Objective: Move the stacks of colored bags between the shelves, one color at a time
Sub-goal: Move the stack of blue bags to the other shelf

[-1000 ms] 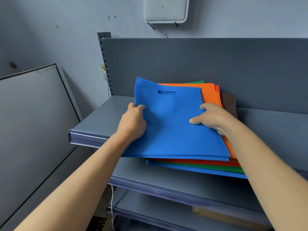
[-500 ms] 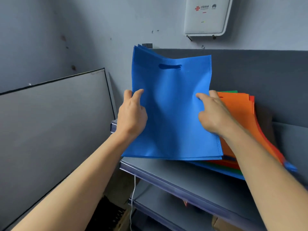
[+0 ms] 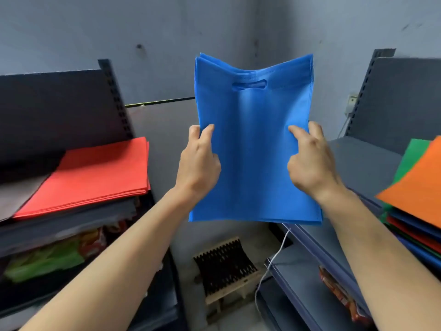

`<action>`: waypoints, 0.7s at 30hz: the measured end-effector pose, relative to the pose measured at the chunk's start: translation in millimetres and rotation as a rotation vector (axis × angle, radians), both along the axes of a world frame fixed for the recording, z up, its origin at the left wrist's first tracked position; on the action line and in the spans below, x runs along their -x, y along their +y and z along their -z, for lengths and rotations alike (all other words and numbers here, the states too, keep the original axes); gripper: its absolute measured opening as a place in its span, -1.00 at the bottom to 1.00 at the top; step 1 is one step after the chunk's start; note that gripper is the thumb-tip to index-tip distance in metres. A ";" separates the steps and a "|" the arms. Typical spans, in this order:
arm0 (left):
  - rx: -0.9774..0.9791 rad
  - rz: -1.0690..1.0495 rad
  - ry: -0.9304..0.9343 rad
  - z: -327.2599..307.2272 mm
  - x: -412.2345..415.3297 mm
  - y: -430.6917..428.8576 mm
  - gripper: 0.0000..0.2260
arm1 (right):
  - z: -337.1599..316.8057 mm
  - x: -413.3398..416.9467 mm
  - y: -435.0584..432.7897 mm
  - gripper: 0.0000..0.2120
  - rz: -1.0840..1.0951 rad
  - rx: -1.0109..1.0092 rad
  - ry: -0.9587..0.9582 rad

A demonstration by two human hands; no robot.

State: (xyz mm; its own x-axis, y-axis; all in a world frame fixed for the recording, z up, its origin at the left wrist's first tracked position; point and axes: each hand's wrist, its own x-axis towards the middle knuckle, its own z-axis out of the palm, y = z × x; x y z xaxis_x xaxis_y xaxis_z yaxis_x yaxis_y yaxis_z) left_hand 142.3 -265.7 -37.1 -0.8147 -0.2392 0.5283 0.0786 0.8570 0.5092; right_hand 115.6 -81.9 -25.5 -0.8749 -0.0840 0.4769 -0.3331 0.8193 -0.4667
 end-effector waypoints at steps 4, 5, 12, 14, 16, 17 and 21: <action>-0.017 -0.139 0.032 -2.9 -33.1 -55.5 -0.47 | -4.5 -11.8 -60.2 -0.46 -0.159 0.017 0.043; -0.020 -0.160 0.044 -3.6 -41.1 -69.0 -0.47 | -6.0 -15.7 -74.2 -0.44 -0.188 0.019 0.047; -0.027 -0.285 0.126 -8.6 -102.6 -169.5 -0.47 | -16.2 -50.8 -185.3 -0.39 -0.346 0.025 0.076; -0.027 -0.326 0.132 -9.5 -123.6 -205.9 -0.48 | -17.3 -67.8 -225.0 -0.39 -0.390 0.045 0.077; -0.035 -0.359 0.139 -11.2 -146.1 -245.2 -0.48 | -17.0 -86.3 -266.7 -0.40 -0.429 0.049 0.065; -0.032 -0.378 0.144 -12.1 -157.3 -265.6 -0.48 | -17.0 -95.2 -288.0 -0.40 -0.451 0.047 0.064; -0.012 -0.458 0.163 -14.7 -201.0 -343.9 -0.48 | -19.9 -128.5 -371.5 -0.40 -0.517 0.052 0.071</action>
